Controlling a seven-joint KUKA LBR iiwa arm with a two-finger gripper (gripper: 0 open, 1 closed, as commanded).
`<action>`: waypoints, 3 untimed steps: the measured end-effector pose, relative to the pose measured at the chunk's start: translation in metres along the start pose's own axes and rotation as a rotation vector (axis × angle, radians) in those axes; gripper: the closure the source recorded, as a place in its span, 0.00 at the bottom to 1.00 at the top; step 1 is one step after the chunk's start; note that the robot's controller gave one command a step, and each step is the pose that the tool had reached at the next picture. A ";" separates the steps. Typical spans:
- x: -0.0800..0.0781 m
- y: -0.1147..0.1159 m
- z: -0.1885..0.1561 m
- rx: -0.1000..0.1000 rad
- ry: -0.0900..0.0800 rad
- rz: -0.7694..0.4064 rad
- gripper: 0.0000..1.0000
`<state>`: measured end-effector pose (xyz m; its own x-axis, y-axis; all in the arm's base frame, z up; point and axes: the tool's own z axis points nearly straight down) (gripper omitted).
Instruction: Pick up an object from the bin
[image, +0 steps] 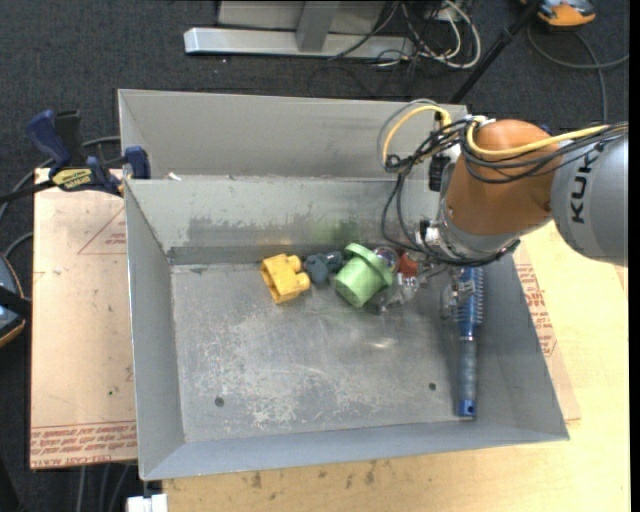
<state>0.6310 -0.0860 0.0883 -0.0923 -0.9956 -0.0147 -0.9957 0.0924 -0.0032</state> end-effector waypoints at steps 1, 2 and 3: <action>-0.088 -0.013 -0.009 0.000 0.009 0.220 0.00; -0.014 -0.012 -0.060 0.003 0.015 0.043 0.00; 0.021 -0.019 -0.012 -0.002 0.001 -0.470 0.00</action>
Offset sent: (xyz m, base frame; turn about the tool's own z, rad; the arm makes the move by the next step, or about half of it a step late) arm 0.0206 0.0811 0.0102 0.2237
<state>0.6478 -0.1086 0.1002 0.3691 -0.9293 -0.0110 -0.9294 -0.3690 -0.0073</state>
